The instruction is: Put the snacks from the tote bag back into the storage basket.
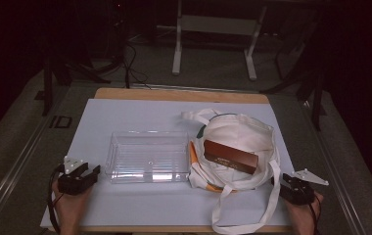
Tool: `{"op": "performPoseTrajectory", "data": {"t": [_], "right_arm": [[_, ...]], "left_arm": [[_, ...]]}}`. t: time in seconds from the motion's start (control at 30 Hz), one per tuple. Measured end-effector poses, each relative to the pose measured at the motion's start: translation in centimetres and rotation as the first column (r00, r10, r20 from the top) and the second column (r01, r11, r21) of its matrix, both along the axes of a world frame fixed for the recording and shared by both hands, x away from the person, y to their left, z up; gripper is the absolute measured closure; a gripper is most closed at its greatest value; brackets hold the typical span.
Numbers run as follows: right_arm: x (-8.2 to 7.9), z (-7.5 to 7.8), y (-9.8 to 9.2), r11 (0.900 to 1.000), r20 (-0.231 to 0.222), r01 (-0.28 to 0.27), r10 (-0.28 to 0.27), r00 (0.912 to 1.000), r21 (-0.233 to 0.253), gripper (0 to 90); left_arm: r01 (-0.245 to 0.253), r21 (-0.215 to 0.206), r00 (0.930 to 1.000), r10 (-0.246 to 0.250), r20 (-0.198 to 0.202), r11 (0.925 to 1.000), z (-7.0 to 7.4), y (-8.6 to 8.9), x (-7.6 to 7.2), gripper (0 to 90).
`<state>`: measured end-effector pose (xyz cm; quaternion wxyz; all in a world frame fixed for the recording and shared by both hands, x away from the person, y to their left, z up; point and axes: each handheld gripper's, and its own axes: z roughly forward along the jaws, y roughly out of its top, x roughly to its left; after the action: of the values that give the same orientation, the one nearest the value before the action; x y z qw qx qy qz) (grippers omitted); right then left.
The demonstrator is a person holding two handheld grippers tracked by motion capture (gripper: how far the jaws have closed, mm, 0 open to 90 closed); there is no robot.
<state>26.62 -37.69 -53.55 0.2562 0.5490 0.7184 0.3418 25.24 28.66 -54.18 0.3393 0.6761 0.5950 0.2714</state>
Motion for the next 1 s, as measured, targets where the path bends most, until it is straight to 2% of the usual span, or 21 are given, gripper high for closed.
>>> {"op": "performPoseTrajectory", "data": {"t": [0.13,1.0], "right_arm": [[-0.03,0.03,0.01,1.000,0.003,0.000,0.000,1.0000,0.000,47.4],[-0.10,0.86,-0.70,1.000,-0.002,0.012,-0.012,0.9999,0.004,50.6]], "left_arm": [[0.001,0.015,1.0000,-0.001,0.004,0.9999,0.01,-0.14,-0.07,49.7],[0.013,0.020,0.9999,-0.014,0.009,0.9997,0.00,-0.24,-0.13,45.4]]}}
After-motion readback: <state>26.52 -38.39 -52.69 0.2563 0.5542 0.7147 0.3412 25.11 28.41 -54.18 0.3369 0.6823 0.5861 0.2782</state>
